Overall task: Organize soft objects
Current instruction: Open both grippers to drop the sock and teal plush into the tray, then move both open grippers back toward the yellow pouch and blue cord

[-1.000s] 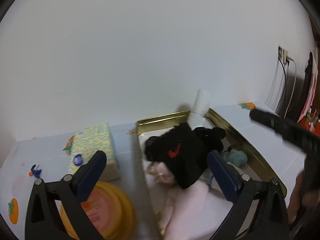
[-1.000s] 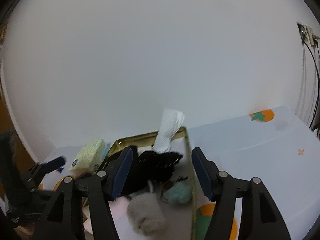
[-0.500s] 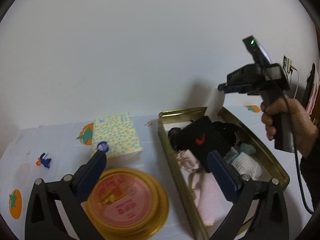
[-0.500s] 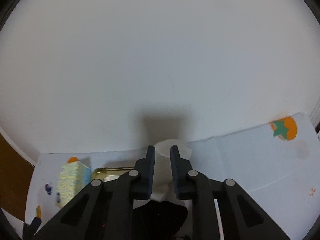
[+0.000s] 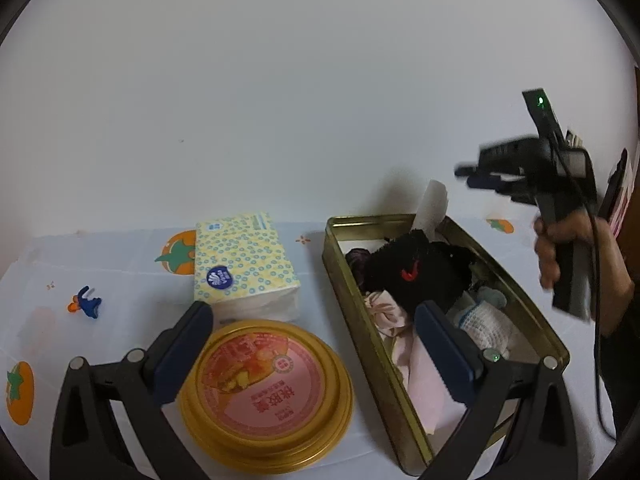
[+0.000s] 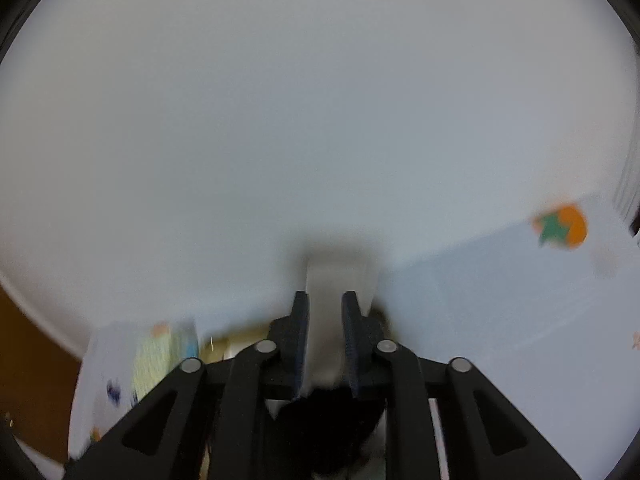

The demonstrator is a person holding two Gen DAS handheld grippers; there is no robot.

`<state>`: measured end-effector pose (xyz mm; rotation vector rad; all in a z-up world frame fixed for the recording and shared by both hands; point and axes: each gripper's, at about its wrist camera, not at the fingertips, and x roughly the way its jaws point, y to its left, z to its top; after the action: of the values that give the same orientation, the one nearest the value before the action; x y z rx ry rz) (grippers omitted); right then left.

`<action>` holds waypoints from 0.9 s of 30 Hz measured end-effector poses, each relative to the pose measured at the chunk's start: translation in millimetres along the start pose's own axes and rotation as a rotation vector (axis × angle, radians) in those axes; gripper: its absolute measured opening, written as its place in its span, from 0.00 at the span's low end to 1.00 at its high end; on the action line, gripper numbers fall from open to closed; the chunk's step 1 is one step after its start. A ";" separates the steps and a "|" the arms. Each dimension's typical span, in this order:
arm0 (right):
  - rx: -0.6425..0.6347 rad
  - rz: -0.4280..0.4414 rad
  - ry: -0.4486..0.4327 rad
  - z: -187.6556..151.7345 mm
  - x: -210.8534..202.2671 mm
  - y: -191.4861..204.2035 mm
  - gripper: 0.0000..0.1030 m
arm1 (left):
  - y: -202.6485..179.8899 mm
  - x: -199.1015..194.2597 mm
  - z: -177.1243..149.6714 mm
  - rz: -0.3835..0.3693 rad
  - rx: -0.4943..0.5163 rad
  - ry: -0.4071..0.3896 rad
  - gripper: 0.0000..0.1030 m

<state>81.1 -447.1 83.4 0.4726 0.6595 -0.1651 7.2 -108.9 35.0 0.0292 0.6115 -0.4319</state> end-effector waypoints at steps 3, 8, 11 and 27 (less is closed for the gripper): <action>0.003 -0.002 0.031 14.4 18.4 -0.4 0.85 | 3.1 1.2 1.3 0.004 -0.003 0.000 0.99; -0.047 -0.059 0.137 12.1 67.2 2.7 0.52 | 13.7 6.3 1.8 0.009 -0.024 0.017 0.99; -0.106 -0.129 0.185 0.5 85.1 10.0 0.18 | 19.6 11.3 0.9 0.006 -0.041 0.038 0.99; 0.359 0.287 -0.052 -20.3 8.3 -21.2 0.12 | 31.6 -6.7 3.4 -0.006 -0.094 0.001 0.99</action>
<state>70.2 -456.1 56.3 0.8990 0.5049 -0.0225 16.8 -78.1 38.4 -0.0621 0.6321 -0.4081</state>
